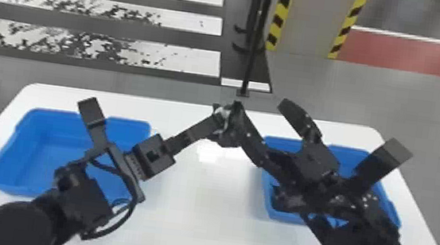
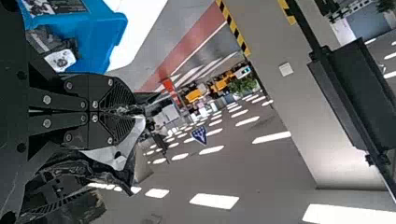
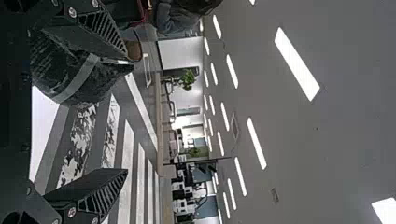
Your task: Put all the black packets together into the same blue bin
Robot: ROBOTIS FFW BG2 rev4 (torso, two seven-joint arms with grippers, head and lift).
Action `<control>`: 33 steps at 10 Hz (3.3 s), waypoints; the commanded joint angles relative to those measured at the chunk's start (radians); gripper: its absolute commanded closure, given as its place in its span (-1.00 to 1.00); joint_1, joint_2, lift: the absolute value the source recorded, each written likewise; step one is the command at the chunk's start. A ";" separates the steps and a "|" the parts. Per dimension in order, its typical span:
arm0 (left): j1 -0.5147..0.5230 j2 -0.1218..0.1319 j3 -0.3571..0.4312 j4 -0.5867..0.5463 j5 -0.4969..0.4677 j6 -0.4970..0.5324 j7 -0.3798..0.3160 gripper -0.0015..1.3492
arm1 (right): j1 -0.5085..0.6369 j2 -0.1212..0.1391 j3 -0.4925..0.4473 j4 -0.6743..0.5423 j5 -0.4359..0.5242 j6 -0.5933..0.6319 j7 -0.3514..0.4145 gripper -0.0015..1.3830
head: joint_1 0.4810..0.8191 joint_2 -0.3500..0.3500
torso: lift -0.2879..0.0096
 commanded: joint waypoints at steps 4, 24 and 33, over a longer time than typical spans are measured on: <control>-0.009 0.003 -0.022 0.000 -0.004 0.002 0.000 0.79 | -0.005 0.000 0.002 0.018 0.000 0.054 0.006 -0.48 | 0.27 -0.29 | 0.20; 0.131 -0.011 0.060 0.088 -0.393 -0.528 -0.003 -0.86 | 0.032 0.014 -0.391 -0.066 0.227 0.319 0.034 0.68 | 0.27 -0.15 | 0.20; 0.313 -0.031 0.082 -0.062 -0.730 -0.759 0.060 -0.86 | 0.351 0.115 -0.524 -0.260 0.235 0.147 0.025 -0.76 | 0.27 -0.47 | 0.20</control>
